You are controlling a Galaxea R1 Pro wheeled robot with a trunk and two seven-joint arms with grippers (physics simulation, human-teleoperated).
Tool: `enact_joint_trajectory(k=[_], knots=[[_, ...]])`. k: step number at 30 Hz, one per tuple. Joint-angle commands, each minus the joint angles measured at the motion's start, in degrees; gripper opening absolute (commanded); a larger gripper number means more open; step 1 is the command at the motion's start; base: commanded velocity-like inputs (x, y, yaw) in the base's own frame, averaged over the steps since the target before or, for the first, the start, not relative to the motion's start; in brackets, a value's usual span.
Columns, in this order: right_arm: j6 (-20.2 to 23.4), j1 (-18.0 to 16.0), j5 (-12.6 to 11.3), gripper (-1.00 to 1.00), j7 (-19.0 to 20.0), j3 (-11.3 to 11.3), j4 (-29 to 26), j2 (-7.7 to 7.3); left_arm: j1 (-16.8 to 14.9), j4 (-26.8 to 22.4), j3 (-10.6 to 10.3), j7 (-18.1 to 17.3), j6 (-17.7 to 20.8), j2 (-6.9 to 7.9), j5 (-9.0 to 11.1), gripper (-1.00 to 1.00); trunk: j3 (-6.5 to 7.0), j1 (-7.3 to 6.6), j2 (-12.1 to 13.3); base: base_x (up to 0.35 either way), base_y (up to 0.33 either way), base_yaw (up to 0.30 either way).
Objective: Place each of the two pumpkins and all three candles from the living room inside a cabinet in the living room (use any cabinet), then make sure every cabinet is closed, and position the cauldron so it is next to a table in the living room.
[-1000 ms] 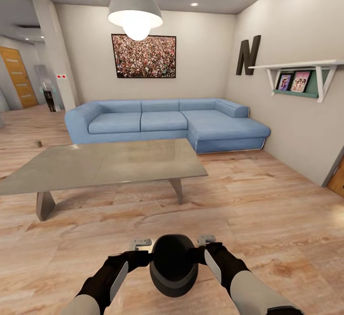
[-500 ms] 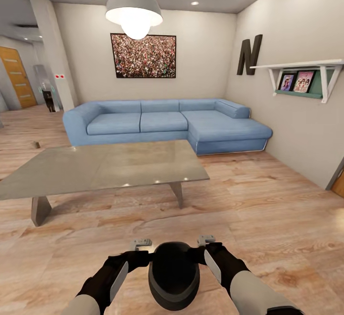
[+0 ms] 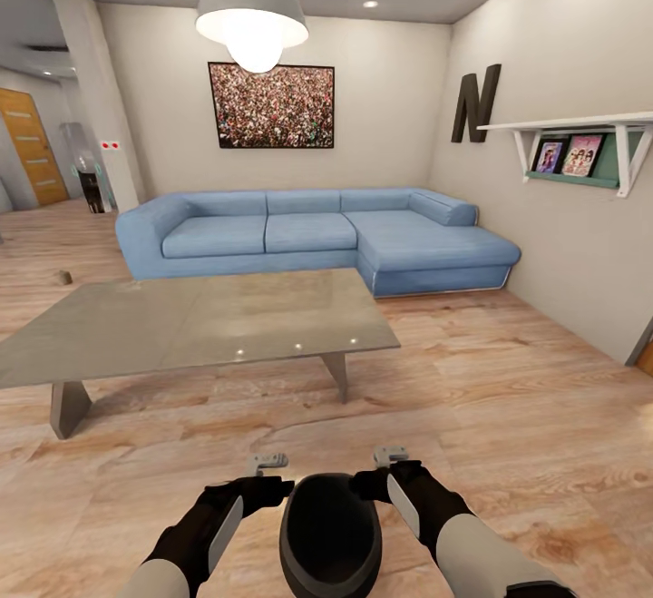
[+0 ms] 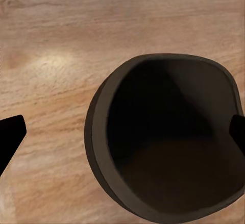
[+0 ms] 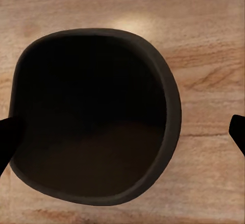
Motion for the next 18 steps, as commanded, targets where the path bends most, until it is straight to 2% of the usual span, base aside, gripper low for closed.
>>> enact_joint_trajectory(k=[1, 10, 18], knots=[[0.34, -0.01, -0.08, 1.00, 0.06, 0.16, -0.11, -0.02, 0.00, -0.10, 0.04, -0.09, 0.37, 0.00, 0.27, 1.00, -0.06, -0.01, -0.02, 0.027, 0.000, 0.000], [0.40, -0.01, -0.05, 1.00, 0.00, 0.16, -0.05, 0.05, 0.01, -0.10, 0.05, 0.03, 0.40, 0.01, 0.31, 1.00, -0.06, -0.01, -0.02, 0.004, 0.000, 0.000], [0.65, -0.01, -0.05, 1.00, -0.04, 0.16, -0.02, 0.07, -0.07, -0.10, -0.03, 0.27, 0.91, -0.15, 0.19, 1.00, -1.49, 1.75, -3.23, 0.000, 0.000, 0.000]])
